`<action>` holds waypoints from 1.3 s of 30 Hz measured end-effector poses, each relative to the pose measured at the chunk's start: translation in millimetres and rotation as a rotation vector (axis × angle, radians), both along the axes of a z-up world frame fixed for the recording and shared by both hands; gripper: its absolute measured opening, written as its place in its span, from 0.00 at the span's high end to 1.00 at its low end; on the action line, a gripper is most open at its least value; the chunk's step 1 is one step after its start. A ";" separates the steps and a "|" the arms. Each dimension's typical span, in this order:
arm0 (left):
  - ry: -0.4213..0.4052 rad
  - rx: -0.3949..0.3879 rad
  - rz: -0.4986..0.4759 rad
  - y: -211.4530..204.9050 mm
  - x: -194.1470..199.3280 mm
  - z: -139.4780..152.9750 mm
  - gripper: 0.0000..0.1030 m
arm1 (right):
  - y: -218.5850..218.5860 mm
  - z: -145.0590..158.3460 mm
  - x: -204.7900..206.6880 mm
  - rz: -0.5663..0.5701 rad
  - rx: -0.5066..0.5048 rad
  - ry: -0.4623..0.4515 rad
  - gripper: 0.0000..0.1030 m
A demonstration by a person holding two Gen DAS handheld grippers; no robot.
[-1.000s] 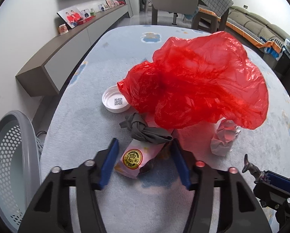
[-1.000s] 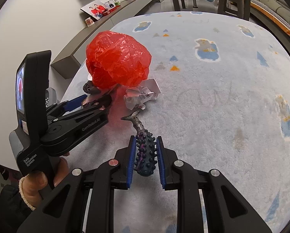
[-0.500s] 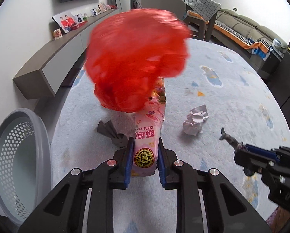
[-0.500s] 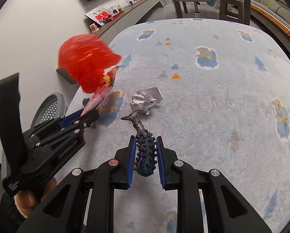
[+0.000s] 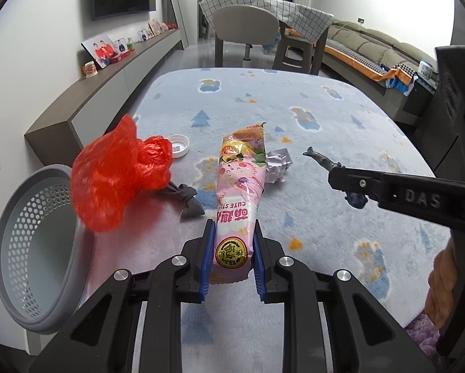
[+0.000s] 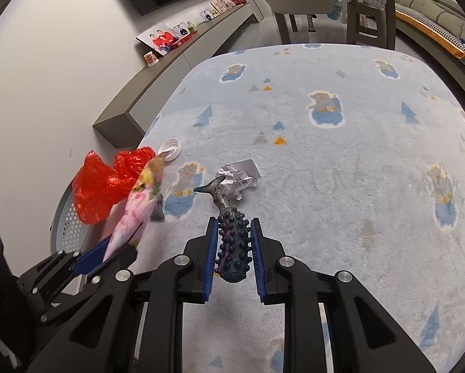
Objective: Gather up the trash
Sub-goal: 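Grasp the pink snack wrapper with the left tool while the right tool holds the toy, then carry the snack wrapper and rubber toy with both tools over the wastebasket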
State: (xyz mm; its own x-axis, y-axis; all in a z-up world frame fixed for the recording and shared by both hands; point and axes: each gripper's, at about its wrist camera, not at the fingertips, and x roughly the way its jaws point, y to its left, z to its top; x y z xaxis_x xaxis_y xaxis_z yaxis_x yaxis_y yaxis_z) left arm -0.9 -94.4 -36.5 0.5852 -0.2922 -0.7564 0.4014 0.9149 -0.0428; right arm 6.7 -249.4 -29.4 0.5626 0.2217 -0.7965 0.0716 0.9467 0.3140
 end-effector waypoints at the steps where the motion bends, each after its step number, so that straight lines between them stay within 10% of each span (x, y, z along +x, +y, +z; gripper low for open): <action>1: -0.008 -0.003 0.007 2.8 -2.0 3.0 0.78 | 0.5 1.1 0.1 -0.001 0.001 -0.002 0.80; 16: -0.116 -0.016 0.208 97.8 -10.4 47.4 0.78 | 70.1 34.1 12.5 0.085 0.023 -0.078 0.80; 39: -0.045 0.082 0.473 244.0 31.3 26.5 0.78 | 252.3 22.3 69.3 0.356 0.038 -0.060 0.80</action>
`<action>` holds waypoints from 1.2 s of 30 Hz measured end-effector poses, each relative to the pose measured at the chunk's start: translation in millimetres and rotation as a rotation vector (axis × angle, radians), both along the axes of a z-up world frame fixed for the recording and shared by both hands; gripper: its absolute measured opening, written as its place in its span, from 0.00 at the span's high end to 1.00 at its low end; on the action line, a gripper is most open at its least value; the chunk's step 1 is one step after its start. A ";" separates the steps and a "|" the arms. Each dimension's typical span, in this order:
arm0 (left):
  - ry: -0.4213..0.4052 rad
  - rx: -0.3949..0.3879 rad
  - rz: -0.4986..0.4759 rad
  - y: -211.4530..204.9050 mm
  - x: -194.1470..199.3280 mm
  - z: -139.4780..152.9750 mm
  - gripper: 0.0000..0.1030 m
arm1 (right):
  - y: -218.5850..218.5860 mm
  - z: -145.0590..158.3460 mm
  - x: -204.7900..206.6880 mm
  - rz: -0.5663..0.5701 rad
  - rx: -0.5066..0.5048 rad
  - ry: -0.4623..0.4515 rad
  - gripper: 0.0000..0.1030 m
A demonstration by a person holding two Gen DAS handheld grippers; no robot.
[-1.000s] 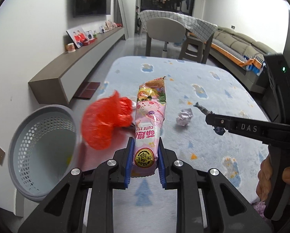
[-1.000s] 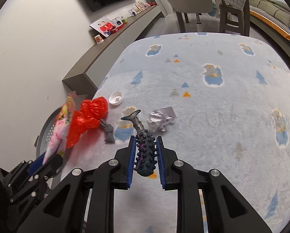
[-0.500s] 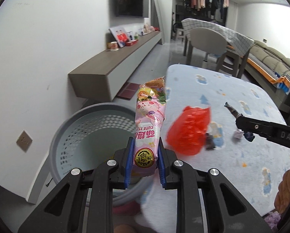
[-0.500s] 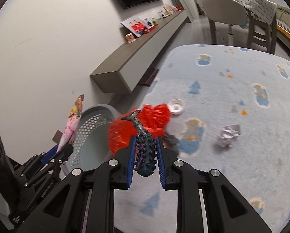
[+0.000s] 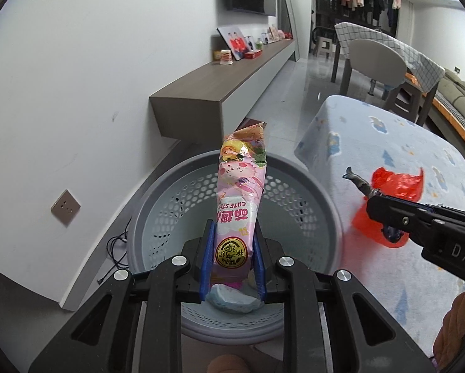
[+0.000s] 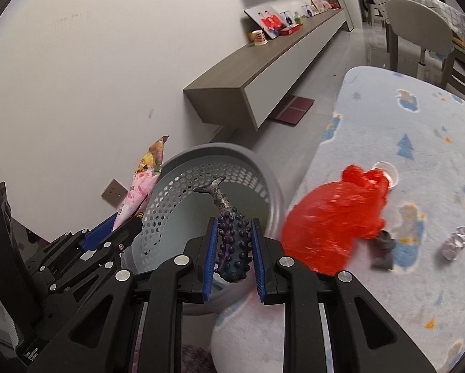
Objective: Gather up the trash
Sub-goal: 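Carry the snack wrapper and rubber toy with both tools over the wastebasket, then open both tools to drop the wrapper and toy into the wastebasket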
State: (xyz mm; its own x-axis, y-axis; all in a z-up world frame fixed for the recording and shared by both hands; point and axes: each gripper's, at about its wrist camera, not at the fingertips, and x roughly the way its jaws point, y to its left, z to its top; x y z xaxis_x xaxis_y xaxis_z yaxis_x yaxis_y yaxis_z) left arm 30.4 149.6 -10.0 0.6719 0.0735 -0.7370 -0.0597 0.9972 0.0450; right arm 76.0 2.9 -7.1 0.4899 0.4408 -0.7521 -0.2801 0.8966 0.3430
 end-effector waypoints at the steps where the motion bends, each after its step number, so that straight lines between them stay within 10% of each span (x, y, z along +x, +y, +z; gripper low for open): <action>1: 0.004 0.002 0.003 0.6 1.8 -1.8 0.78 | 6.2 -3.0 3.0 0.010 -0.004 0.007 0.80; 21: 0.040 0.018 0.063 25.0 6.0 -14.9 0.71 | 32.4 -22.5 20.6 0.053 -0.016 0.017 0.69; 28: 0.029 0.038 0.084 25.9 3.1 -13.5 0.37 | 27.4 -20.2 17.5 0.039 -0.013 0.002 0.56; 36: 0.034 0.025 0.103 29.6 3.7 -14.3 0.35 | 28.4 -21.6 15.3 0.035 -0.021 0.007 0.56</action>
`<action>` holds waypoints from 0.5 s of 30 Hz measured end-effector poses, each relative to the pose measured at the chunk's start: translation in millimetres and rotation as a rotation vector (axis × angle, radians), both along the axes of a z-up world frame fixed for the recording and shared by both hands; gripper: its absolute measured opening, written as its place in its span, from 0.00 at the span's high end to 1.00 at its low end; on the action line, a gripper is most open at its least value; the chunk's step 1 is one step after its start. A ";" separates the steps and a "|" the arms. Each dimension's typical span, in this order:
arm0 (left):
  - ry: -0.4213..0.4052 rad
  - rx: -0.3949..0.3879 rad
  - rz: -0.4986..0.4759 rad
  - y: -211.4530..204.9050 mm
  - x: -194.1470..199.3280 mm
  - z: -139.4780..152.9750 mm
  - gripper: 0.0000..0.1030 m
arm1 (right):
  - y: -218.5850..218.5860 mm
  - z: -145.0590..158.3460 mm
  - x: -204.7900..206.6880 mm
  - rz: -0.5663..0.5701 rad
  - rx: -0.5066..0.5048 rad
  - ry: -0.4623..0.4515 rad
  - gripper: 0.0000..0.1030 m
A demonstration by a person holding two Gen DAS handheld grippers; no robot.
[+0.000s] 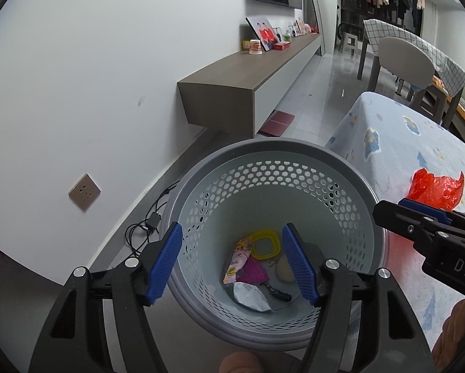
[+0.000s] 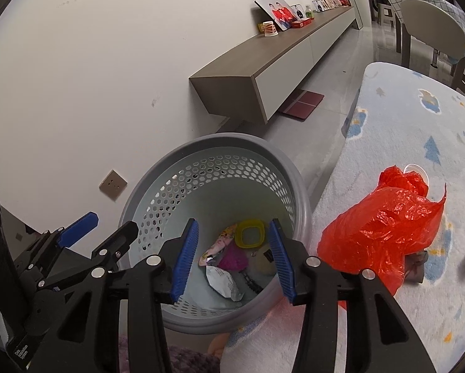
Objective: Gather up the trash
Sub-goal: 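Open both tools to drop the wrapper and toy into the wastebasket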
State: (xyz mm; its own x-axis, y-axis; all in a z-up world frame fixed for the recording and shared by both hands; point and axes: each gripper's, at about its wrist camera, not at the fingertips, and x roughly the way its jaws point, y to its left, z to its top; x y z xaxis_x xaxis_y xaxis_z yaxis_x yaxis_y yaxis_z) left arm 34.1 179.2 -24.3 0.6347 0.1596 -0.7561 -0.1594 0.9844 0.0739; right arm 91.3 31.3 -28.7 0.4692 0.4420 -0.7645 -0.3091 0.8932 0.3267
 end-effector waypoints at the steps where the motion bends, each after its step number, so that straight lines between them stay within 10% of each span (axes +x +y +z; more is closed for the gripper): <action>1: -0.001 -0.002 0.001 0.5 -0.1 -0.2 0.34 | 0.4 0.4 -0.4 0.000 0.000 0.001 0.56; 15: -0.012 0.006 0.007 1.3 -1.5 1.7 0.30 | -6.4 1.9 -6.6 -0.014 -0.007 -0.003 0.56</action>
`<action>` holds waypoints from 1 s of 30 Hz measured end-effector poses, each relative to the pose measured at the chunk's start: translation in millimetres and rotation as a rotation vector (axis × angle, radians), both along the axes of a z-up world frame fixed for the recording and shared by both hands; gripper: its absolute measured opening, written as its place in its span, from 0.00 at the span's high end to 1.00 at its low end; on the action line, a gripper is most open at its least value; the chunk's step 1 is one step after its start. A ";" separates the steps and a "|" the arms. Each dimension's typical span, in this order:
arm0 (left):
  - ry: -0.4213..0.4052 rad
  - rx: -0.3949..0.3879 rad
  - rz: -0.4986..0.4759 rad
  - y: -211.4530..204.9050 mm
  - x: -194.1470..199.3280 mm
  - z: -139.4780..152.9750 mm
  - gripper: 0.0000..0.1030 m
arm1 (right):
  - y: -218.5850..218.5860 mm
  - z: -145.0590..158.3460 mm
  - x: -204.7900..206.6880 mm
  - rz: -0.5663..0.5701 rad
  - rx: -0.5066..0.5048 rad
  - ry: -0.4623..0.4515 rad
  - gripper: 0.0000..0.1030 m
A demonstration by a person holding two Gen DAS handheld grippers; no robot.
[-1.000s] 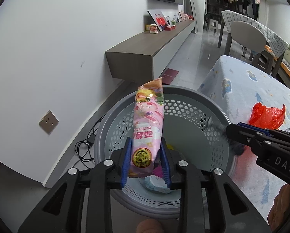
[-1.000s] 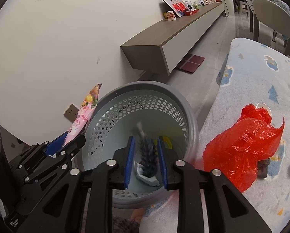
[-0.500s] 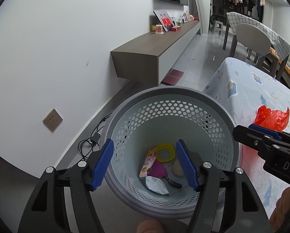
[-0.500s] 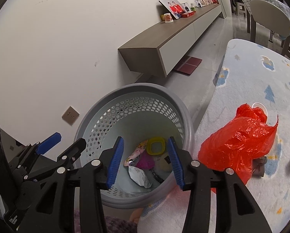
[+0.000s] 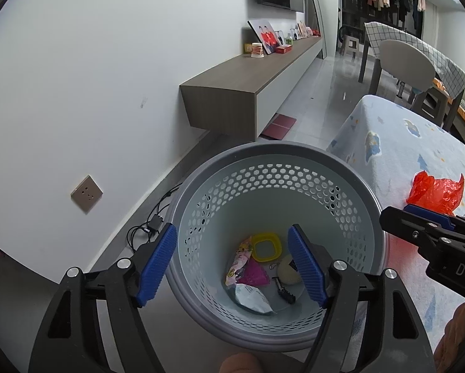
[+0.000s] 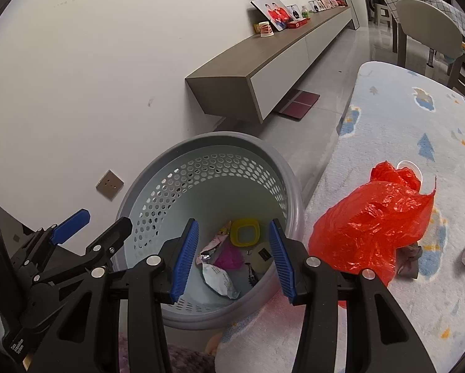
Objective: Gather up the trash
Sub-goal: 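Open both tools to drop the wrapper and toy into the wastebasket, then move both tools back to the table toward the red bag and crumpled paper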
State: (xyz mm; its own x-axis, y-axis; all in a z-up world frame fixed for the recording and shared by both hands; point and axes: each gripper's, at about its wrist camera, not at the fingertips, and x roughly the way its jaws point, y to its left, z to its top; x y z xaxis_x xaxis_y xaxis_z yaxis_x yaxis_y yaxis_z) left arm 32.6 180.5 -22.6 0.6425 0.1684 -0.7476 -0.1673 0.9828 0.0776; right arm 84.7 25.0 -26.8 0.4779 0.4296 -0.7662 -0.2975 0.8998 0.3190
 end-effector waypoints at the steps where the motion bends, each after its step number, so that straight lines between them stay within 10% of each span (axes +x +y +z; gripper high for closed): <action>1: 0.000 -0.002 0.001 0.7 0.1 0.2 0.30 | -0.7 0.5 -0.8 -0.001 0.000 -0.002 0.56; 30: -0.023 0.008 -0.041 -36.2 1.9 3.5 0.24 | -72.0 45.0 -34.9 -0.074 0.043 -0.097 0.53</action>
